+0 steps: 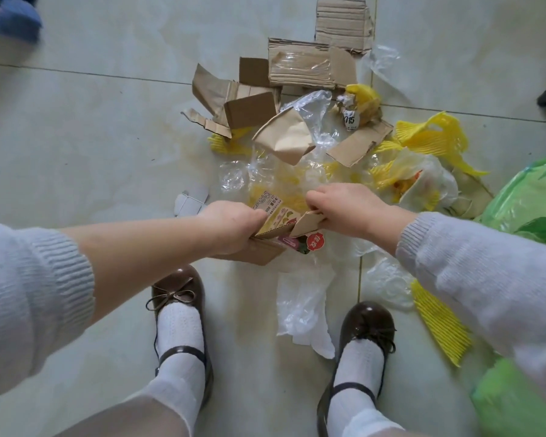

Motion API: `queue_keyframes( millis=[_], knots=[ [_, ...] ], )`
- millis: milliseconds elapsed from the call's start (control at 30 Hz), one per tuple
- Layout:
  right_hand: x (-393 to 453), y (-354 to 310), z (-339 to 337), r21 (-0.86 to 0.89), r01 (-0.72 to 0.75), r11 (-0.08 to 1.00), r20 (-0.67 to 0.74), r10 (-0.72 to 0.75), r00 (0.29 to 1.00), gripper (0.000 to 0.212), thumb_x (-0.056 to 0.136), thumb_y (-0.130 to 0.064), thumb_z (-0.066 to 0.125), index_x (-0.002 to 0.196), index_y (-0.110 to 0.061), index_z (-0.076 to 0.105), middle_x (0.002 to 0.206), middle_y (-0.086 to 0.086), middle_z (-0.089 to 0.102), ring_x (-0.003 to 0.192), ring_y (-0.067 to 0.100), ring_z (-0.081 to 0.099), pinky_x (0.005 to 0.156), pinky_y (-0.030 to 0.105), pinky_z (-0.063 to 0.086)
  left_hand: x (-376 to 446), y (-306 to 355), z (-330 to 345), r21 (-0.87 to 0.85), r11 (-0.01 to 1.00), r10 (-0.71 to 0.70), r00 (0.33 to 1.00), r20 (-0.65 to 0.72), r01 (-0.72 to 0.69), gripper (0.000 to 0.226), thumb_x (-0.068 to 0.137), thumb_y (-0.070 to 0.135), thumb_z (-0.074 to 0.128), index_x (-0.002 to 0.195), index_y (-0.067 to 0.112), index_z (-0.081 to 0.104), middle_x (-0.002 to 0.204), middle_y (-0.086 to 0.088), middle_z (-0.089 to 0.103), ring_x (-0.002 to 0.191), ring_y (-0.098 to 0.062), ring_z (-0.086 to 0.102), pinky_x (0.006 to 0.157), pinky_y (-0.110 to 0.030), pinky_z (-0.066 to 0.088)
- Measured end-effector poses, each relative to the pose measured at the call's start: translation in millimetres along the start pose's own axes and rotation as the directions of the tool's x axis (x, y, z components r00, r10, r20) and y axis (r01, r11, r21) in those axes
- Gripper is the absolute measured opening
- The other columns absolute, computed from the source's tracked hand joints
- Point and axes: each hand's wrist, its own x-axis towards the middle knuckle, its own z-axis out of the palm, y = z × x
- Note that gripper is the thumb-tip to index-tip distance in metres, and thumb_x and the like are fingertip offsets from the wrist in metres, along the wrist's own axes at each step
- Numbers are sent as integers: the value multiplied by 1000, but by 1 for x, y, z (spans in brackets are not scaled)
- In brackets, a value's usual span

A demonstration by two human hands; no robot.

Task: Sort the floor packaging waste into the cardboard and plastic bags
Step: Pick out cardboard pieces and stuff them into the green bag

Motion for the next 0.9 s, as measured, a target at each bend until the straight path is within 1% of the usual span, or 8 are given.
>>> queue_keyframes(
  millis=[133,267,433,600,700,800,867,900],
  knots=[
    [-5,7,-5,203,-108,973,16,106,994,22,84,-28,61,99,-20,48,92,2,59,77,24,50,59,30,37,5,1,-5,0,1000,-31,999,-22,32,18,89,28,53,93,16,40,76,-2,43,69,-28,46,57,-33,39],
    [-20,13,-12,383,-169,908,-45,201,979,21,81,-25,66,97,-22,52,88,3,60,82,26,55,62,30,39,-2,1,-17,-167,984,-82,988,-132,60,15,86,18,47,100,13,44,84,-8,53,76,-31,53,60,-36,43],
    [-45,15,-21,550,-188,814,-84,278,957,22,77,-22,71,95,-19,57,86,-1,61,81,21,56,67,33,45,-15,6,-33,-265,964,-62,978,-201,6,30,83,44,55,89,17,43,81,-6,56,73,-29,49,59,-33,39],
    [-59,37,-32,732,-244,636,-39,397,917,19,76,-13,71,79,-25,57,73,-8,57,72,15,55,59,28,45,-7,4,-54,-329,944,-133,951,-278,36,11,87,21,53,86,19,42,88,-7,58,76,-28,50,63,-34,41],
    [-55,61,-42,904,-263,337,36,554,832,22,78,-17,73,98,-18,64,84,-2,64,77,14,59,67,28,48,3,-6,-79,-520,853,-234,922,-307,43,16,87,21,57,96,21,44,95,-2,60,85,-24,54,70,-31,43],
    [-37,76,-49,965,-166,-205,261,658,706,20,83,-23,68,101,-17,61,100,6,64,88,20,62,71,36,53,14,-18,-101,-716,698,-347,883,-315,19,35,85,15,59,119,22,52,102,1,62,93,-20,59,82,-30,50],
    [-17,81,-52,878,-40,-477,382,649,657,14,87,-19,63,100,-16,57,97,6,63,82,18,61,64,35,54,23,-24,-112,-849,528,-386,885,-260,-19,31,85,11,56,114,21,62,95,0,67,84,-18,65,74,-32,56],
    [-6,84,-51,834,7,-552,420,642,641,20,87,-20,63,105,-15,56,96,5,63,80,17,61,62,36,54,28,-25,-116,-909,416,-400,893,-205,-22,26,86,11,55,109,19,65,90,-1,68,78,-16,66,66,-29,56]
  ],
)
